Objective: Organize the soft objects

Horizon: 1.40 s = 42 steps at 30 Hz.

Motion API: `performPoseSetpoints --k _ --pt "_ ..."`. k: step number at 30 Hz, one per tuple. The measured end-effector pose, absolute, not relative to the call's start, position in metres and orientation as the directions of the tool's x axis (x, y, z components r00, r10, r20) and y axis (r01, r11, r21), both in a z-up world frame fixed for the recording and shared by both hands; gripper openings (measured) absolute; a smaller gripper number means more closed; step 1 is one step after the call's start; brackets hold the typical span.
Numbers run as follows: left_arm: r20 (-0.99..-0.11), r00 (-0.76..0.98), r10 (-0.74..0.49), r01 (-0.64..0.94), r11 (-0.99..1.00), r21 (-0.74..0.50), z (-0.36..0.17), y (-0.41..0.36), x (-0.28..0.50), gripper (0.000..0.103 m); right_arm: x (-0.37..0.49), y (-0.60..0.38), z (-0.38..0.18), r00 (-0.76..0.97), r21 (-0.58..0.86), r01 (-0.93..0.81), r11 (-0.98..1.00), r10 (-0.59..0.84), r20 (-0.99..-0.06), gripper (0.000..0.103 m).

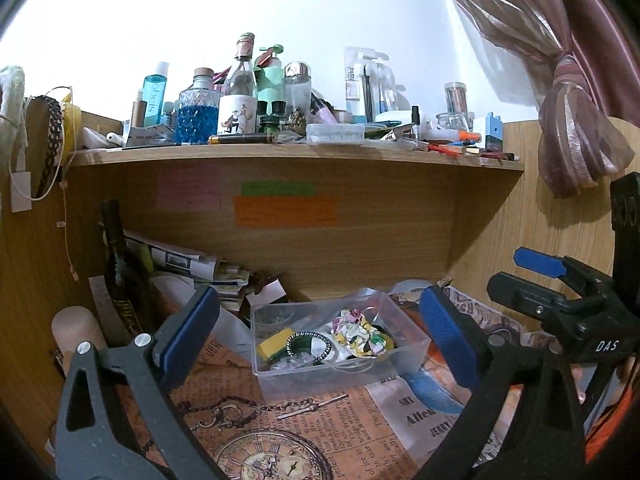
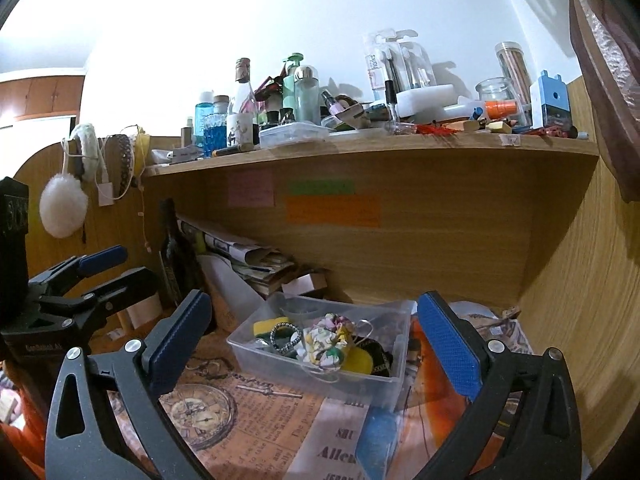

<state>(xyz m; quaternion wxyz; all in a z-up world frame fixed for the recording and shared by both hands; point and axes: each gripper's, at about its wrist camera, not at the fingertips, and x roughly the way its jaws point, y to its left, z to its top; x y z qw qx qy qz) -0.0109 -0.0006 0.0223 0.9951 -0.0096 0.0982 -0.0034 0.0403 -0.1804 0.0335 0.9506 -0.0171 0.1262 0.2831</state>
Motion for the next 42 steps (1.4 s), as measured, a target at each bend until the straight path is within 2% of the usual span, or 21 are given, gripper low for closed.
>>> performPoseSetpoints --k 42 --pt "-0.197 0.980 -0.004 -0.001 1.000 -0.021 0.0195 -0.0007 -0.0105 0.103 0.0408 -0.1758 0.0308 0.803 0.036 -0.549 0.835 0.539 -0.253 0.103"
